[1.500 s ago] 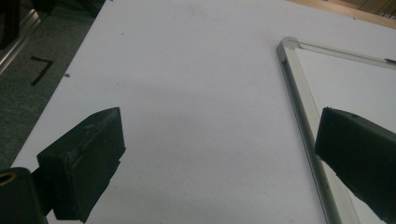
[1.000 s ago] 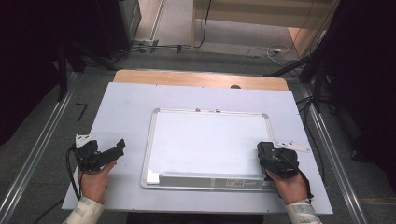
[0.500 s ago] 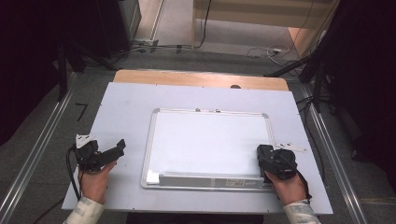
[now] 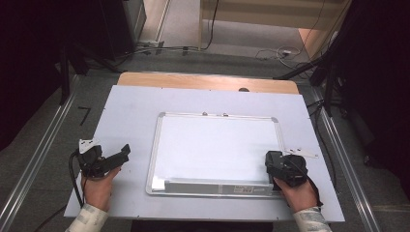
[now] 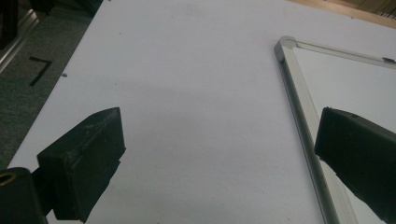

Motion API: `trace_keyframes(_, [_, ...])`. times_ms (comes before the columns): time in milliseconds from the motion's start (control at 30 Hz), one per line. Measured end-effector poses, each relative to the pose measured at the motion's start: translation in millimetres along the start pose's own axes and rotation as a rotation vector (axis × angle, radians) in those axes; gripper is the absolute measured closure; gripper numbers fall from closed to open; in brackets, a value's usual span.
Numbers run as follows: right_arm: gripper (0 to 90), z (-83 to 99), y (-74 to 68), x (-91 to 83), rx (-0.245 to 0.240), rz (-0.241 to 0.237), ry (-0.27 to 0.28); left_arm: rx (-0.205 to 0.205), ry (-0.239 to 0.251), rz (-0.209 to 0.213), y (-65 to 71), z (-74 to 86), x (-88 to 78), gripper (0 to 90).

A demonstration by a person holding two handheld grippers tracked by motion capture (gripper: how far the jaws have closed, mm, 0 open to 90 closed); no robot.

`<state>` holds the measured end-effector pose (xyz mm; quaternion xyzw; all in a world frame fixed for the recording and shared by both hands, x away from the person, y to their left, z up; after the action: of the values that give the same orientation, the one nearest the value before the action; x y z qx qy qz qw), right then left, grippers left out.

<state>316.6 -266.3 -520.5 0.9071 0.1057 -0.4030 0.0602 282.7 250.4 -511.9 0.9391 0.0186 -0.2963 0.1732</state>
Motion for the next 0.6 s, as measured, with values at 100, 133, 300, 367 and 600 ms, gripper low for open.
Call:
trace_keyframes(100, [25.1, -1.4, -0.2, -1.1, -0.006, -0.005, 0.017, 0.001, 0.001, 0.001, 0.3, 0.1, 0.1, 1.9])
trace_keyframes(133, [24.9, -2.4, 0.0, -1.7, -0.017, -0.007, 0.025, 0.001, -0.001, -0.001, 0.1, 0.1, 0.0, 1.9])
trace_keyframes(300, [22.6, -7.5, -1.3, -6.3, -0.046, -0.02, 0.08, 0.0, 0.001, -0.001, -0.4, 0.2, 0.0, 1.9])
trace_keyframes(367, [22.5, -10.5, -2.1, -9.1, -0.066, -0.019, 0.107, 0.0, 0.001, -0.002, -0.6, 0.3, -0.1, 1.9])
trace_keyframes(600, [18.9, -25.4, -3.3, -16.1, -0.12, -0.045, 0.203, 0.005, -0.003, -0.003, 0.1, 0.4, 0.9, 1.9])
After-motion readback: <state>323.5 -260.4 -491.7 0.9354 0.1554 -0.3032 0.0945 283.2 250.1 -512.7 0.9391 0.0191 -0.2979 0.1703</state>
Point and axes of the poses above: each handheld gripper's, and its own axes: x roughly forward along the jaws, z roughly out of its underside, y roughly to its right, the point moved 6 cm from there along x, roughly forward along the jaws, and after that the axes turned 5 degrees about -x, right-handed, at the moved point
